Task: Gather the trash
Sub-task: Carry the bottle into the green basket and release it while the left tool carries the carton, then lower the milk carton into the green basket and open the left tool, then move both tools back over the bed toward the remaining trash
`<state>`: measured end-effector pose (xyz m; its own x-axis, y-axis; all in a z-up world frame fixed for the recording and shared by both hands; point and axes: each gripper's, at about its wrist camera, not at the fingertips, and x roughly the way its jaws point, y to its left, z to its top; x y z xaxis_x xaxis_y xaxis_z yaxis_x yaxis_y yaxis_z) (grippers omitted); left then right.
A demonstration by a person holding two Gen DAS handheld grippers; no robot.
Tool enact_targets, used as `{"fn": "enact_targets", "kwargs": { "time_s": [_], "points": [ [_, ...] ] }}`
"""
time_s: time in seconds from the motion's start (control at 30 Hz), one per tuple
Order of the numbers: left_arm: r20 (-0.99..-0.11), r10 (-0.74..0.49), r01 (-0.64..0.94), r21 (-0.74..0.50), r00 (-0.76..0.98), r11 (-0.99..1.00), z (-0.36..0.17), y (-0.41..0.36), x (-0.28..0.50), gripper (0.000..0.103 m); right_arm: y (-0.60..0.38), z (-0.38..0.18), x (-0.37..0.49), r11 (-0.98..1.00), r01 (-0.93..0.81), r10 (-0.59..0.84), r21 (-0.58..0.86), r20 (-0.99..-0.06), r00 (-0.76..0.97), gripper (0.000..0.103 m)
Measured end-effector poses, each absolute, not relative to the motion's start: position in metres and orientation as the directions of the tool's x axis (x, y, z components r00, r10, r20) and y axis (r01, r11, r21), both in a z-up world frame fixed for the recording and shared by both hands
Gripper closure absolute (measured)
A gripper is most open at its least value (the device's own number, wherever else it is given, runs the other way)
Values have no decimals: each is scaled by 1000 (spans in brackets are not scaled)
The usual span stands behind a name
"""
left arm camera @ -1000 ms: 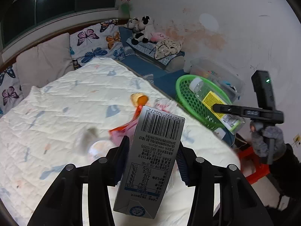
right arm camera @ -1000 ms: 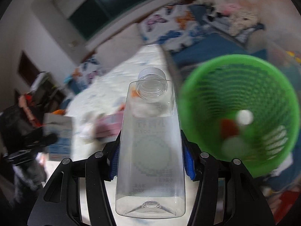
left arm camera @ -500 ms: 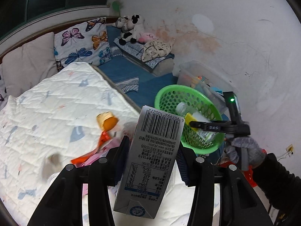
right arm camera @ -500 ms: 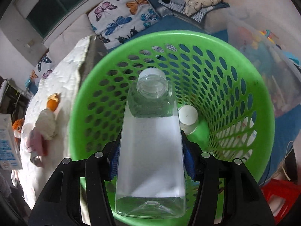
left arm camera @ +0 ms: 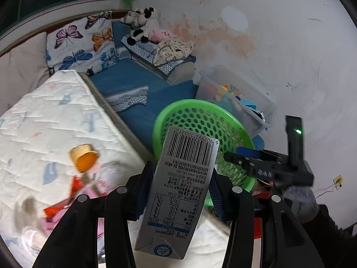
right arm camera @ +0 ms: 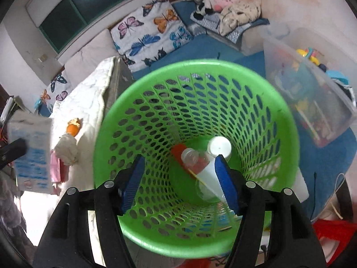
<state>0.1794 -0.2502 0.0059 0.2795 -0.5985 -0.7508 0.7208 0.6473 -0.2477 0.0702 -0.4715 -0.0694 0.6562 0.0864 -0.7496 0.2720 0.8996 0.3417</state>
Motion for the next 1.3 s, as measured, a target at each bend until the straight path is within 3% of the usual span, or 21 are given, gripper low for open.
{"fn": "enact_targets", "kwargs": {
  "time_s": [0.23,0.57,0.67,1.3],
  "points": [
    [-768,-587,717,-258,255,648,-9,-293,180,57,-466,-57,43,904,273,55,329,-722,690,29],
    [-768,-604,671,-333,215,662,-32,-320,189,56,-469,-60,22,892,290,46,346,-708,704,29],
    [-763,-611,668,-343,212,661,-34,-322,188,51,-469,-61,17,886,294,52,360,-705,707,29],
    [-737,-587,632,-286,335,720,-16,-264,170,48,-440,-55,16,897,234,102,376,-690,716,29]
  ]
}}
